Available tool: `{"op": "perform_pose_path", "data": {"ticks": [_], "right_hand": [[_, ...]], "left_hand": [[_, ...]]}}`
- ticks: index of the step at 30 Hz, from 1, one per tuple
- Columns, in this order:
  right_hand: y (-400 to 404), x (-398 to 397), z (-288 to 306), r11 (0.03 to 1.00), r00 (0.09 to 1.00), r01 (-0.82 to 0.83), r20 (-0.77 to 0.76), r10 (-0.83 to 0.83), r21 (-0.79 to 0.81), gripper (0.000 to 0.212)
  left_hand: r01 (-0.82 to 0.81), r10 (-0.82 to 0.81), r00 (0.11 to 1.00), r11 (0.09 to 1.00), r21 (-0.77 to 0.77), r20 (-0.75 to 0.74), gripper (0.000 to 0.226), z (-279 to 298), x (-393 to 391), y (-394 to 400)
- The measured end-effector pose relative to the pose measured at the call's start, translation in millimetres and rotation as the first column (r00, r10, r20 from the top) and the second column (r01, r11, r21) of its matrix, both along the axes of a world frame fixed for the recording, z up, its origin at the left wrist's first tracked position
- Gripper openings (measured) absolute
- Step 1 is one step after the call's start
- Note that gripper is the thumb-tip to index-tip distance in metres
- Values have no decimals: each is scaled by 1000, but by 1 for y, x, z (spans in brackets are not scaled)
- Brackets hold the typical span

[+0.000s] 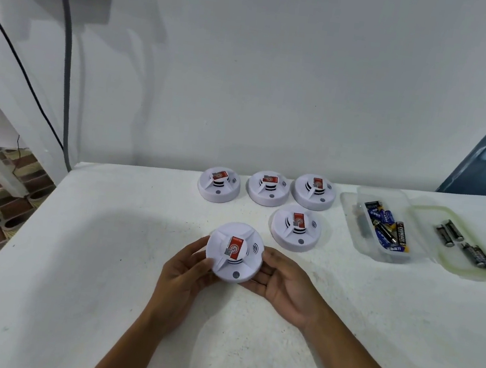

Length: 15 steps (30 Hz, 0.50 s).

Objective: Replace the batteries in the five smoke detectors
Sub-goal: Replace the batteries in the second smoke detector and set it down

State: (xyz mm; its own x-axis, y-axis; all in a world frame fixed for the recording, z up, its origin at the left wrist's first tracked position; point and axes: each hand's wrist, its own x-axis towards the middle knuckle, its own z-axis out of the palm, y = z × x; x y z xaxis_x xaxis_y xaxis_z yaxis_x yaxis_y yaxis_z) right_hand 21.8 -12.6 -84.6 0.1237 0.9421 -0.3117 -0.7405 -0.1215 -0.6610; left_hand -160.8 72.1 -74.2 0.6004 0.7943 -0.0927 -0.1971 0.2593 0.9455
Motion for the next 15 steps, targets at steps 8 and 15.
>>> {"op": "perform_pose_path", "data": {"ticks": [8,15], "right_hand": [[-3,-5,8,997,996,80,35,-80,-20,22],[17,-11,35,992,952,112,291,-92,-50,25]], "left_hand": [[24,-21,999,995,93,-38,41,-2,2,-1],[112,138,921,802,587,-364,77,8,19,13]]}}
